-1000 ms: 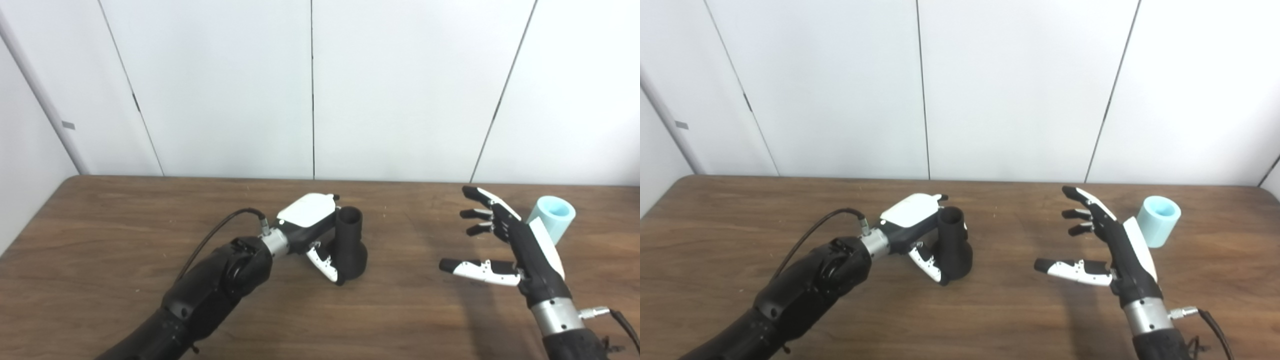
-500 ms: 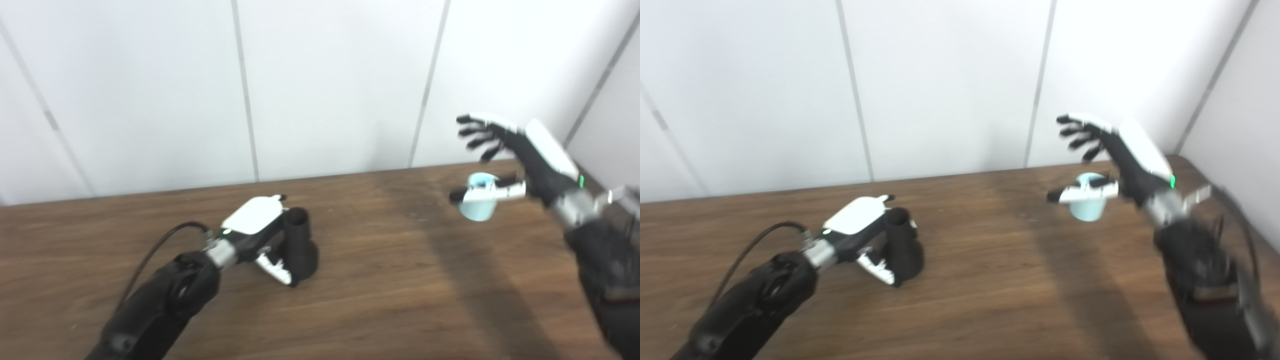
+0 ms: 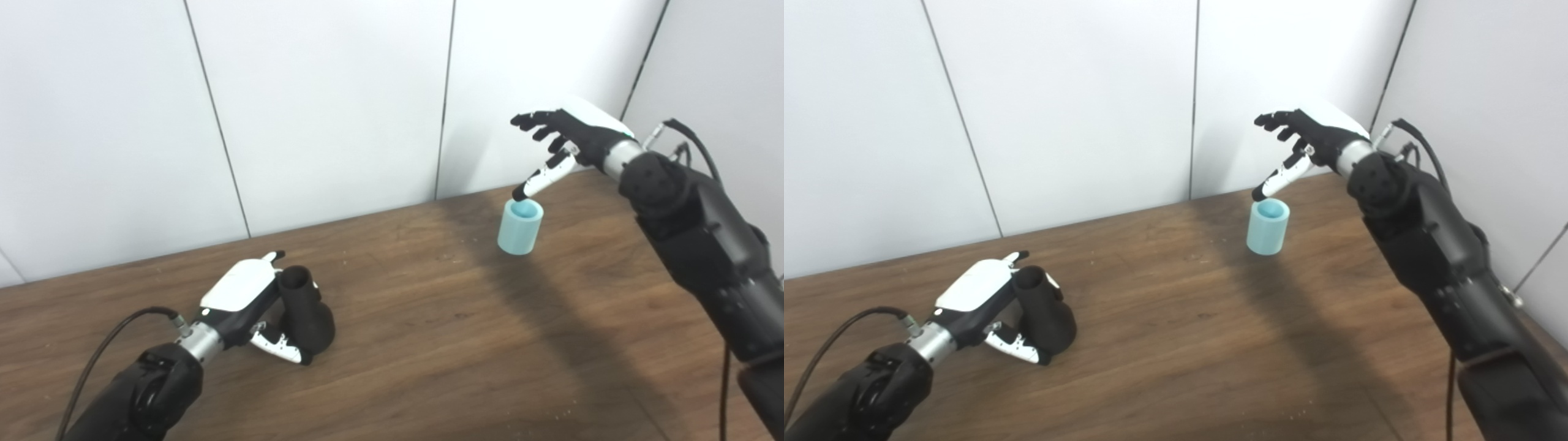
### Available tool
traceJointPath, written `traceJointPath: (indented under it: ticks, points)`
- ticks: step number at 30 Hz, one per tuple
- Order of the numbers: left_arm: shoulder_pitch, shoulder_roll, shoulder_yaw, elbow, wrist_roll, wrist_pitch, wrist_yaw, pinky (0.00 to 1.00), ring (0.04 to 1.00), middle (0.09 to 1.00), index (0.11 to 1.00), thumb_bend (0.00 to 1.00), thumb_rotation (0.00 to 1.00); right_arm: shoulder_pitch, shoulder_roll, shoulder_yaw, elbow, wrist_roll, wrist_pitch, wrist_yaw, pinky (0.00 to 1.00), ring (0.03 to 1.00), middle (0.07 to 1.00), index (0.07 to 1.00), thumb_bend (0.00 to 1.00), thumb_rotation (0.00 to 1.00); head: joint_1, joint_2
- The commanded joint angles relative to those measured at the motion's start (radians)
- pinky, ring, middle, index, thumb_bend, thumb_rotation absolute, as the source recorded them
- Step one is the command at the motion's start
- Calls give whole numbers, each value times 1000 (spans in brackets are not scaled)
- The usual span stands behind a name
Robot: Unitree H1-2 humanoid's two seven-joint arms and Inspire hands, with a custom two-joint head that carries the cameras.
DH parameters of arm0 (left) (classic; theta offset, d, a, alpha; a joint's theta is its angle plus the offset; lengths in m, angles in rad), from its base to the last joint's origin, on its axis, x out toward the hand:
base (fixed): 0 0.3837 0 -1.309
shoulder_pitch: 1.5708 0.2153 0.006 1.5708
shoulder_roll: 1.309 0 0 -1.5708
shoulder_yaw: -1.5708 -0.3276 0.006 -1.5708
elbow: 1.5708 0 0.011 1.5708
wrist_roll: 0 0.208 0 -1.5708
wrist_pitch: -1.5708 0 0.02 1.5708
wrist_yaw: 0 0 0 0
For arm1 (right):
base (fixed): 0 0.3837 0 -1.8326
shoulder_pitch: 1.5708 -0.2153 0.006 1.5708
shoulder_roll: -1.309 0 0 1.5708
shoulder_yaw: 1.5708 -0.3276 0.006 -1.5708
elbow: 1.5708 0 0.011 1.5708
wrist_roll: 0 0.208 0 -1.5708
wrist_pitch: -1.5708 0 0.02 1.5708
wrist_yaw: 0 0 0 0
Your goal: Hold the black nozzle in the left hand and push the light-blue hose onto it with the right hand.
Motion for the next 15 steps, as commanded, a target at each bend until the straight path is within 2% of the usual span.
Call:
traceJointPath:
  ticks: [1, 5, 8, 15]
  points:
    - [89, 41, -57, 82, 77, 11, -89, 1000, 630, 494, 479, 525, 0, -92, -35, 20, 26, -63, 16, -13, 688, 853, 866, 848, 914, 177, -5, 0]
    - [87, 45, -58, 87, 76, -4, -85, 1000, 626, 484, 486, 526, 0, -155, -33, 75, 109, -91, 46, 50, 740, 876, 890, 864, 944, 241, -15, -6]
    - [85, 45, -59, 90, 77, -11, -84, 1000, 627, 481, 488, 526, 0, -175, -29, 81, 146, -62, 42, 91, 769, 888, 896, 869, 946, 218, -22, -6]
    - [86, 45, -61, 87, 79, -13, -87, 1000, 631, 475, 492, 526, 0, -206, -14, 98, 216, -54, 47, 130, 844, 918, 908, 892, 950, 167, -20, -6]
